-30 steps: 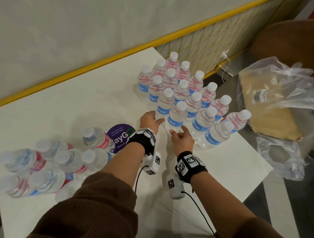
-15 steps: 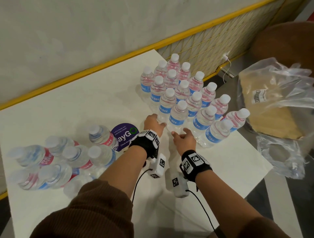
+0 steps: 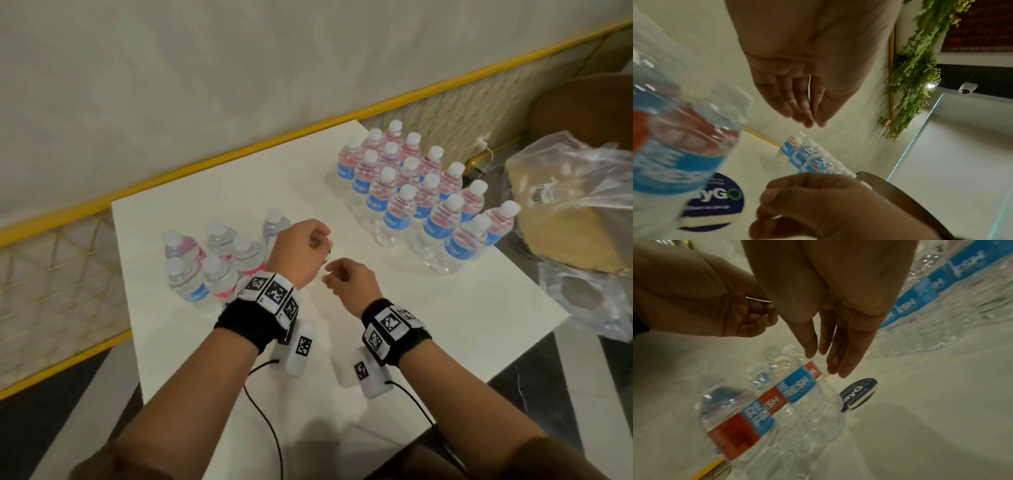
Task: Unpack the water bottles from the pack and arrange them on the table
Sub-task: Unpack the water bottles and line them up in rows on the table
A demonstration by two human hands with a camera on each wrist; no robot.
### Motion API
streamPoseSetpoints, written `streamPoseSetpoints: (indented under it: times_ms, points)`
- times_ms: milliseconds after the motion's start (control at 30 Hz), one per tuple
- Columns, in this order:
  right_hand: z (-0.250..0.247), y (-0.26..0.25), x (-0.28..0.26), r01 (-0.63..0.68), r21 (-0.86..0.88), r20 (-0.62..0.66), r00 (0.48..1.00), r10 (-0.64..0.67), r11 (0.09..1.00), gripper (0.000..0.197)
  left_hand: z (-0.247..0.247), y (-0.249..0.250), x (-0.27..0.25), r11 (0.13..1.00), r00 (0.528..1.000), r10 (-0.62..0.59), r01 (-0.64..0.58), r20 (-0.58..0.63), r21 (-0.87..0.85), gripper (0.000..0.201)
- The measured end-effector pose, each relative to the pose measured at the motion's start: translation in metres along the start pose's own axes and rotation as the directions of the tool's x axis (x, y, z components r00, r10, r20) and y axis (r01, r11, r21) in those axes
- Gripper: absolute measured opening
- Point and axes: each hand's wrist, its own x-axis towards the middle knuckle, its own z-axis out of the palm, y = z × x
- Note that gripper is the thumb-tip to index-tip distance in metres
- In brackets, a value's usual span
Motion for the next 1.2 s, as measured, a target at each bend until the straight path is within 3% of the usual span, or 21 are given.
streamPoseSetpoints:
  times_ms: [100, 200, 300, 467, 633, 767, 933, 1200]
  points:
    - [0.02, -0.022, -0.013, 0.077, -0.044, -0.011, 0.997, -0.077, 0.996, 0.016, -0.025, -0.018, -0.024, 0.995, 0.989, 0.062, -0.052, -0.131, 0.084, 0.014]
    - [0.035, -0.044, -0.021, 0.132, 0.002, -0.028, 0.991, -0.132, 0.991, 0.035, -0.037, -0.042, -0.039, 0.982, 0.977, 0.102, -0.069, -0.185, 0.174, 0.018]
    - [0.051, -0.059, -0.016, 0.162, -0.012, -0.034, 0.986, -0.162, 0.987, 0.053, -0.043, -0.062, -0.047, 0.979, 0.986, 0.086, -0.056, -0.145, 0.198, 0.025]
    - [0.062, -0.073, -0.013, 0.181, -0.158, 0.07, 0.983, -0.172, 0.971, 0.082, -0.046, -0.083, -0.067, 0.974, 0.998, 0.017, -0.004, -0.055, 0.227, 0.032]
    - [0.069, -0.072, -0.013, 0.165, -0.335, 0.004, 0.985, -0.174, 0.928, 0.057, -0.046, -0.084, -0.083, 0.969, 0.998, -0.034, 0.022, 0.045, 0.246, 0.051]
    - [0.072, -0.067, -0.024, 0.177, -0.158, 0.01, 0.984, -0.177, 0.972, 0.042, -0.04, -0.077, -0.086, 0.974, 0.992, -0.016, -0.013, 0.124, 0.228, 0.052]
    - [0.039, -0.053, -0.032, 0.091, -0.095, -0.109, 0.989, -0.101, 0.991, 0.038, -0.021, -0.068, -0.076, 0.993, 0.998, -0.025, 0.017, 0.066, 0.115, 0.049]
    - [-0.045, -0.014, -0.032, -0.048, -0.165, -0.194, 0.981, 0.015, 0.985, 0.039, 0.032, -0.03, -0.036, 0.995, 0.975, 0.057, -0.072, 0.214, 0.062, 0.051]
